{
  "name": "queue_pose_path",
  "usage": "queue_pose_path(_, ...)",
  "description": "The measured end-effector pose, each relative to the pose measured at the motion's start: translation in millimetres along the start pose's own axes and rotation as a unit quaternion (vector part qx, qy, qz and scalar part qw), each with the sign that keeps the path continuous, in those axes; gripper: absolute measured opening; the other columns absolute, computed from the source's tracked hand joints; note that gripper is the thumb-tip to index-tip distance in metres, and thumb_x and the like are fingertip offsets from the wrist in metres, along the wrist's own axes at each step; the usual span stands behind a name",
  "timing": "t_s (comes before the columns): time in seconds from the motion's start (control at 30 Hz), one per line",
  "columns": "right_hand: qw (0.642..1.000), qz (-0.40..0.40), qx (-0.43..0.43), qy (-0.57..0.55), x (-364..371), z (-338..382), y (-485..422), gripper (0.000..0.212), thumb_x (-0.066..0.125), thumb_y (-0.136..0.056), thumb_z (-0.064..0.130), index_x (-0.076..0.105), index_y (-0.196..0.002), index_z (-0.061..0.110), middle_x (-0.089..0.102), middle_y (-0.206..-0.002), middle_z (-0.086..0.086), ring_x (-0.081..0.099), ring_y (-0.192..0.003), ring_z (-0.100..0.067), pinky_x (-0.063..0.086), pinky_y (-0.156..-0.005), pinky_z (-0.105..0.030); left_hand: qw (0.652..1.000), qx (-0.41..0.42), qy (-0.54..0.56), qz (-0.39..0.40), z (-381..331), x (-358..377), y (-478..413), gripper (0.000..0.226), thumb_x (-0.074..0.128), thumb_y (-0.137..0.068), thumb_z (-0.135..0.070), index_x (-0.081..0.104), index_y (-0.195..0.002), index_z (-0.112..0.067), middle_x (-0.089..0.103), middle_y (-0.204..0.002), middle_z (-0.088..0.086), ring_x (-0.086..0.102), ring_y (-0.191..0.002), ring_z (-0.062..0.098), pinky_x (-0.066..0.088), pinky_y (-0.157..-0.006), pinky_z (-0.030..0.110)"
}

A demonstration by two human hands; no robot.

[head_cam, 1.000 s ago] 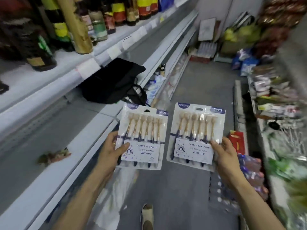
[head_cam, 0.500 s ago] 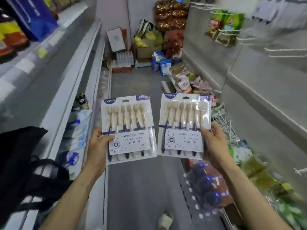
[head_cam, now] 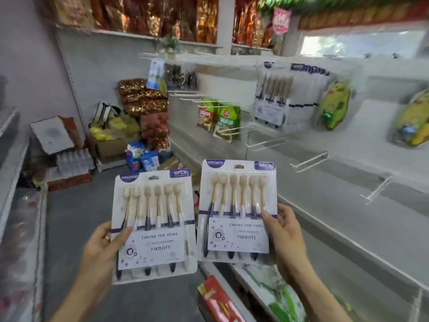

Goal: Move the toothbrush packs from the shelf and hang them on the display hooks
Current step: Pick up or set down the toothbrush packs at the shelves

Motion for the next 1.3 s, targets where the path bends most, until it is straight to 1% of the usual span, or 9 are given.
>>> queue_pose_path(0.1,0.998,-0.062,-0.027,0.005,10,20,-40,0.020,0.066,-0.103,0.027,0.060,-0.121,0.024,0.080,-0.108,-0.005,0.079,-0.094,-0.028,0.065,-0.078,-0.051,0.996,0.001,0.024,0.086,-13,39,-78,0.070,0.099,-0.052,-0.049,0.072,-0.110,-0.022,0.078,-0.107,0.018,0.077,-0.093,0.038,0.057,-0.094,0.062)
queue_pose_path(0.3,0.976,-0.201,-0.084,-0.008,45,60,-92,0.020,0.068,-0.102,0.026,0.061,-0.120,0.024,0.077,-0.114,-0.004,0.078,-0.099,-0.022,0.063,-0.086,-0.049,0.974,0.027,0.055,0.220,-57,110,-211,0.100,0.104,-0.029,-0.061,0.069,-0.112,-0.017,0.078,-0.104,0.018,0.079,-0.083,0.031,0.066,-0.065,0.043)
queue_pose_path(0.37,0.967,-0.231,-0.111,0.004,58,78,-104,0.015,0.067,-0.103,0.025,0.061,-0.117,0.025,0.077,-0.113,-0.001,0.077,-0.099,-0.019,0.062,-0.082,-0.042,0.964,0.039,0.060,0.256,-73,132,-245,0.093,0.103,-0.039,-0.057,0.067,-0.115,-0.016,0.078,-0.106,0.019,0.078,-0.085,0.034,0.066,-0.067,0.044)
queue_pose_path(0.5,0.947,-0.285,-0.150,0.007,75,99,-128,0.014,0.067,-0.102,0.030,0.061,-0.114,0.029,0.078,-0.106,0.000,0.078,-0.093,-0.029,0.062,-0.074,-0.053,0.946,0.047,0.086,0.310,-96,174,-302,0.034,0.077,-0.084,-0.018,0.065,-0.115,-0.015,0.079,-0.103,0.015,0.079,-0.079,0.023,0.063,-0.059,0.030)
queue_pose_path(0.6,0.937,-0.314,-0.153,0.002,82,108,-146,0.012,0.069,-0.101,0.035,0.061,-0.111,0.036,0.077,-0.105,-0.006,0.076,-0.085,-0.042,0.060,-0.061,-0.060,0.935,0.042,0.093,0.339,-102,201,-336,0.037,0.074,-0.084,-0.017,0.064,-0.120,-0.012,0.079,-0.104,0.017,0.079,-0.080,0.029,0.064,-0.059,0.034)
queue_pose_path(0.7,0.925,-0.345,-0.159,0.028,86,117,-169,0.009,0.069,-0.100,0.039,0.062,-0.101,0.045,0.077,-0.103,-0.003,0.077,-0.088,-0.038,0.060,-0.072,-0.072,0.928,0.046,0.107,0.355,-108,227,-367,0.040,0.074,-0.080,-0.018,0.065,-0.118,-0.012,0.080,-0.099,0.018,0.079,-0.076,0.029,0.064,-0.057,0.035)
queue_pose_path(0.87,0.915,-0.352,-0.196,0.019,88,130,-217,0.009,0.068,-0.102,0.031,0.064,-0.110,0.033,0.076,-0.105,-0.004,0.076,-0.095,-0.038,0.057,-0.075,-0.076,0.924,0.064,0.113,0.360,-110,262,-411,0.040,0.075,-0.077,-0.018,0.066,-0.115,-0.014,0.080,-0.090,0.014,0.078,-0.071,0.027,0.063,-0.054,0.032)
queue_pose_path(1.07,0.906,-0.360,-0.221,0.024,97,141,-259,0.018,0.066,-0.102,0.023,0.062,-0.120,0.027,0.079,-0.107,0.001,0.077,-0.099,-0.026,0.060,-0.091,-0.064,0.916,0.074,0.115,0.376,-110,299,-462,0.040,0.072,-0.082,-0.017,0.063,-0.121,-0.012,0.080,-0.100,0.014,0.079,-0.082,0.029,0.066,-0.063,0.036)
queue_pose_path(1.3,0.888,-0.392,-0.233,0.058,96,155,-285,0.017,0.065,-0.103,0.023,0.062,-0.118,0.028,0.078,-0.109,-0.002,0.077,-0.099,-0.026,0.062,-0.089,-0.058,0.903,0.073,0.113,0.407,-103,339,-509,0.024,0.067,-0.094,-0.010,0.064,-0.116,-0.019,0.080,-0.099,0.008,0.079,-0.080,0.023,0.064,-0.059,0.030)
Point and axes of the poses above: each hand's wrist, its own y-axis away from the middle knuckle, its own x-axis out of the palm, z = x × y, the point moved 3 cm from there along -y, towards the middle knuckle
